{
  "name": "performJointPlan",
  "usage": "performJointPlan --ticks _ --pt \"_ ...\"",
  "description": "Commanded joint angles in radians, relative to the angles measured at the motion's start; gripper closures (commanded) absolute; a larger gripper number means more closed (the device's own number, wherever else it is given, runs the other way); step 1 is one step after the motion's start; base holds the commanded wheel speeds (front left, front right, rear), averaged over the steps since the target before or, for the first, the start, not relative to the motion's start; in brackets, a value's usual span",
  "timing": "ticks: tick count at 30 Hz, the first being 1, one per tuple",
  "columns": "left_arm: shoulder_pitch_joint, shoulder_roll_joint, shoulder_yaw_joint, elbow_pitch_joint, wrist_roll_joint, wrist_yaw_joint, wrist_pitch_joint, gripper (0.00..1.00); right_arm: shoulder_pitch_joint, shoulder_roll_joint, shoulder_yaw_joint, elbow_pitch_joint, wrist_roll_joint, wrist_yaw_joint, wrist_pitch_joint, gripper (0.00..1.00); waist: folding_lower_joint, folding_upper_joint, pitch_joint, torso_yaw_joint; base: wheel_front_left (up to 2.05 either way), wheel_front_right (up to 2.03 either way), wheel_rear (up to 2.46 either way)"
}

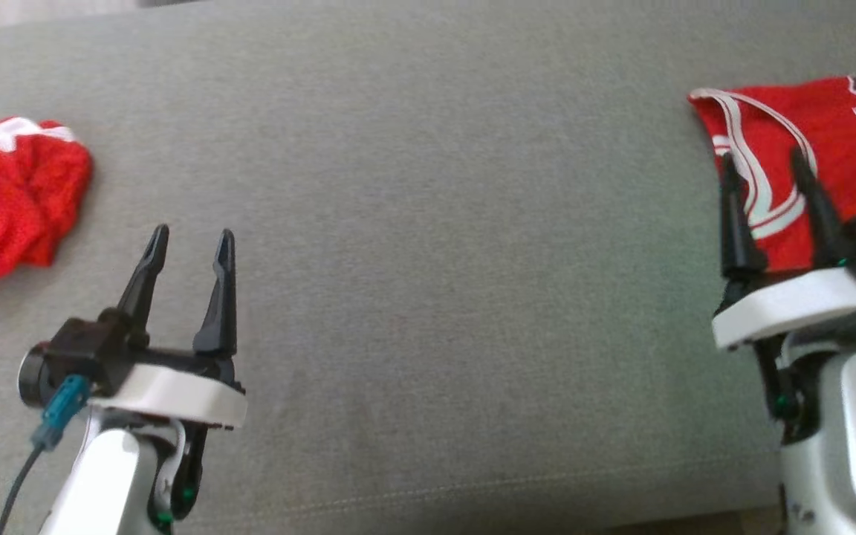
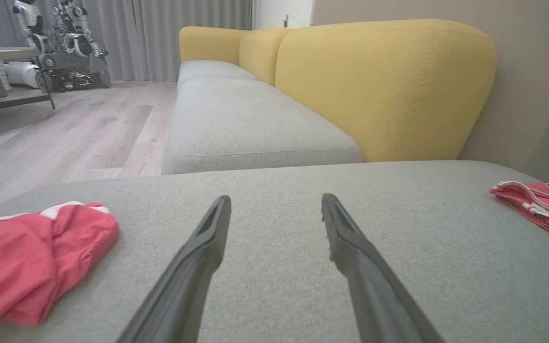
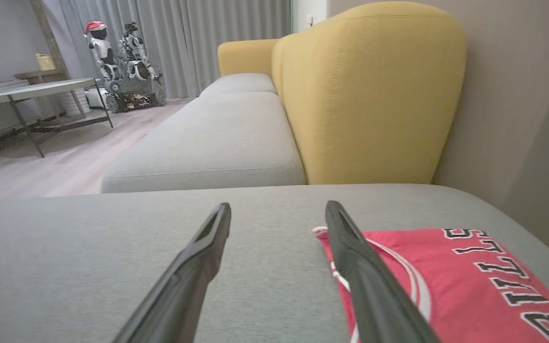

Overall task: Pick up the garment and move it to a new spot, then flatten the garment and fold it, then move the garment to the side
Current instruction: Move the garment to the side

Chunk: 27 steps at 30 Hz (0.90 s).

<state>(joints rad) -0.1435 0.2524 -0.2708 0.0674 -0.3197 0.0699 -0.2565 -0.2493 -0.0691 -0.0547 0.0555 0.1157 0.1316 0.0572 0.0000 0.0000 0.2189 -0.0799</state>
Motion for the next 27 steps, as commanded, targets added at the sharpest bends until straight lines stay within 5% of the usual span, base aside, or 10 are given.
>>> performJointPlan --ticks 1,27 --pt "-0.017 0.019 0.046 -0.035 -0.002 0.005 -0.005 0.0 -0.009 0.002 0.024 -0.042 0.004 -0.001 -0.009 0.0 0.0 0.0 -0.022 0.023 0.0 0.0 0.0" --pt "0.141 0.041 0.031 -0.027 -0.009 0.045 0.015 0.0 0.24 0.019 0.087 -0.102 0.03 -0.001 -0.024 0.0 0.0 0.0 -0.201 0.065 0.0 0.0 0.0"
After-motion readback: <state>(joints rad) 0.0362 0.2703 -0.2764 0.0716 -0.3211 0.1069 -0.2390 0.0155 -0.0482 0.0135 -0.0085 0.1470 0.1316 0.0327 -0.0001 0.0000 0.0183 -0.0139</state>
